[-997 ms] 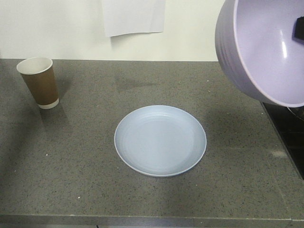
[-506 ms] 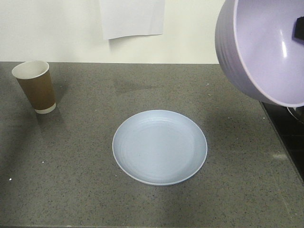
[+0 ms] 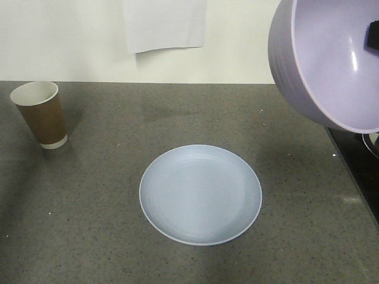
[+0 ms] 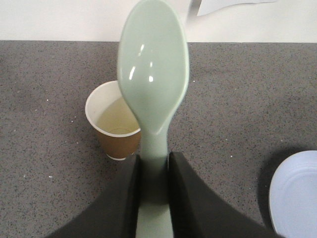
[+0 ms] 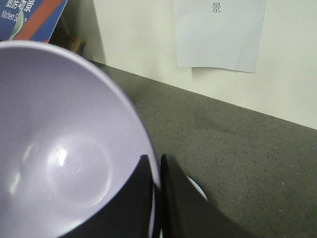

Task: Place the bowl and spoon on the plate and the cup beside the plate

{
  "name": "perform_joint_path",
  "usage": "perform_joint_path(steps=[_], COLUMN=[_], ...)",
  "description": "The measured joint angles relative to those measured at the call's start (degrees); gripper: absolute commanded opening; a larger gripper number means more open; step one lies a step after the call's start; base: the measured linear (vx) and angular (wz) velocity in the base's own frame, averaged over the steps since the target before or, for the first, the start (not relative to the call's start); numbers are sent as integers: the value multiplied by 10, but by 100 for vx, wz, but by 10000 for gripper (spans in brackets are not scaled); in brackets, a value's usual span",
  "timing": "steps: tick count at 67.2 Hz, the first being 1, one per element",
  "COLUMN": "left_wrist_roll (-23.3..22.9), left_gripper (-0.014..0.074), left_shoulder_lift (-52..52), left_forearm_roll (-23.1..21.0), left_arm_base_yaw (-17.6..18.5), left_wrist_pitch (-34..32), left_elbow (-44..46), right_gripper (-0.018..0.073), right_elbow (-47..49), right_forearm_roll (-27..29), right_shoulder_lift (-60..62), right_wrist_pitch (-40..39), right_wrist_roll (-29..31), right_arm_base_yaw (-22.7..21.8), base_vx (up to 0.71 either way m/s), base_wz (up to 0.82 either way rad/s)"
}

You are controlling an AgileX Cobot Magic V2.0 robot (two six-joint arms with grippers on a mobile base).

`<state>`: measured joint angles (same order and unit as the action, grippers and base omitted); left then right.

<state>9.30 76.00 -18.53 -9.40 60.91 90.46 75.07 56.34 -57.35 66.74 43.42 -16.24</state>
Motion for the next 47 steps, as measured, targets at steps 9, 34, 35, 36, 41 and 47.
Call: perform_joint_path(steps=[9, 34, 35, 36, 41, 47], left_wrist_roll=[0, 0, 0, 0, 0, 0], left_gripper=[-6, -6, -6, -6, -6, -6], left_shoulder_lift=[0, 0, 0, 0, 0, 0], left_forearm_roll=[0, 0, 0, 0, 0, 0], left_arm_base_yaw=[0, 0, 0, 0, 0, 0], left_wrist_pitch=[0, 0, 0, 0, 0, 0], left_elbow=[0, 0, 0, 0, 0, 0], right_gripper=[-6, -6, -6, -6, -6, -6], right_elbow=[0, 0, 0, 0, 0, 0], right_forearm_roll=[0, 0, 0, 0, 0, 0], right_shoulder_lift=[0, 0, 0, 0, 0, 0], right_wrist_pitch=[0, 0, 0, 0, 0, 0], right_wrist_roll=[0, 0, 0, 0, 0, 0], right_arm_base_yaw=[0, 0, 0, 0, 0, 0], base_vx=[4, 3, 3, 3, 2, 2], base_wz=[1, 1, 0, 1, 1, 1])
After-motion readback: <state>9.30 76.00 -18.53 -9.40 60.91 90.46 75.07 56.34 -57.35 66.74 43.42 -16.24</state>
